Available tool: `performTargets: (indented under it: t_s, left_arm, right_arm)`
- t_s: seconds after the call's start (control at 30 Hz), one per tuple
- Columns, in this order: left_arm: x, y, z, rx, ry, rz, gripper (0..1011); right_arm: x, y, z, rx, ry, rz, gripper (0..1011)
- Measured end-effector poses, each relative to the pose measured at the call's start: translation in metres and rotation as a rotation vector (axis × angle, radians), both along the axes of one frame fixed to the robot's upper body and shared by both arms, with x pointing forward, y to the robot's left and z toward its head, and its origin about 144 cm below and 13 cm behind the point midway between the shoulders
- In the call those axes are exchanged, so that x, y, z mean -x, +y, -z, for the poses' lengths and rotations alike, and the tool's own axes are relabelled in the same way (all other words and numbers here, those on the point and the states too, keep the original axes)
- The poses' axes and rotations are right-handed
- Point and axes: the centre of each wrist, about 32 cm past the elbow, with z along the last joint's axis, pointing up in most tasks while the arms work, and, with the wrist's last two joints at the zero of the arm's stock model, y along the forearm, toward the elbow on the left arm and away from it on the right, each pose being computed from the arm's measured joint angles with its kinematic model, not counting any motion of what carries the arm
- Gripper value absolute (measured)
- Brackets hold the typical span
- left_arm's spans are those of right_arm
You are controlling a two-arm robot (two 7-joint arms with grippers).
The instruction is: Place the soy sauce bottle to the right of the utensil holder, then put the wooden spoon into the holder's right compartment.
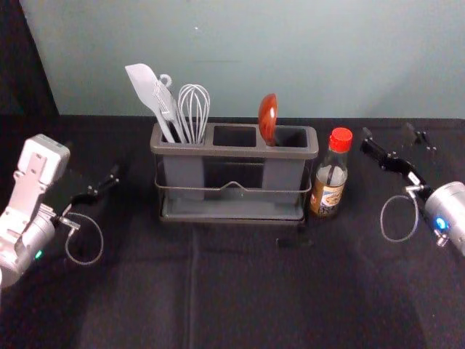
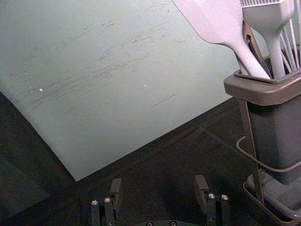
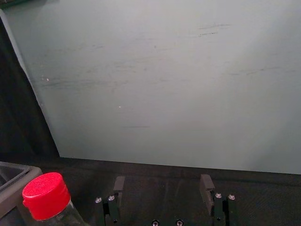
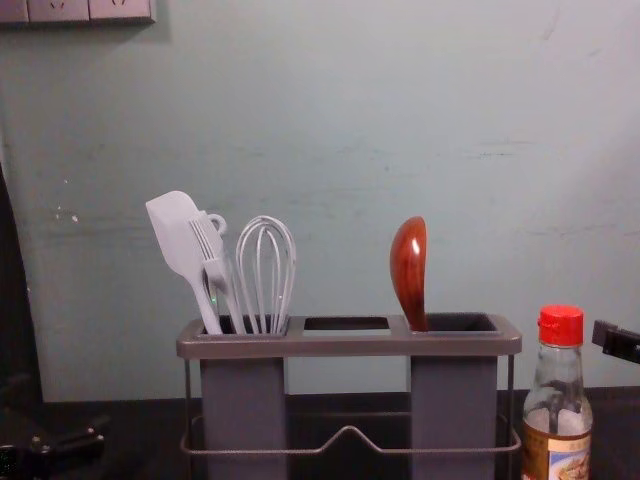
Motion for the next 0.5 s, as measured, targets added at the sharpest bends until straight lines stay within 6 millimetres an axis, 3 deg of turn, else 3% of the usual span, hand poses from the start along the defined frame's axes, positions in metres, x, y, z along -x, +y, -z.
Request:
performTargets:
  t_s: [0.5]
  left_arm:
    - [0.0, 0.0, 0.0, 0.0, 0.0, 0.0, 1000]
  right_arm:
    - [0.0004, 0.0, -0.0012, -0.002, -0.004, 0.0, 1004]
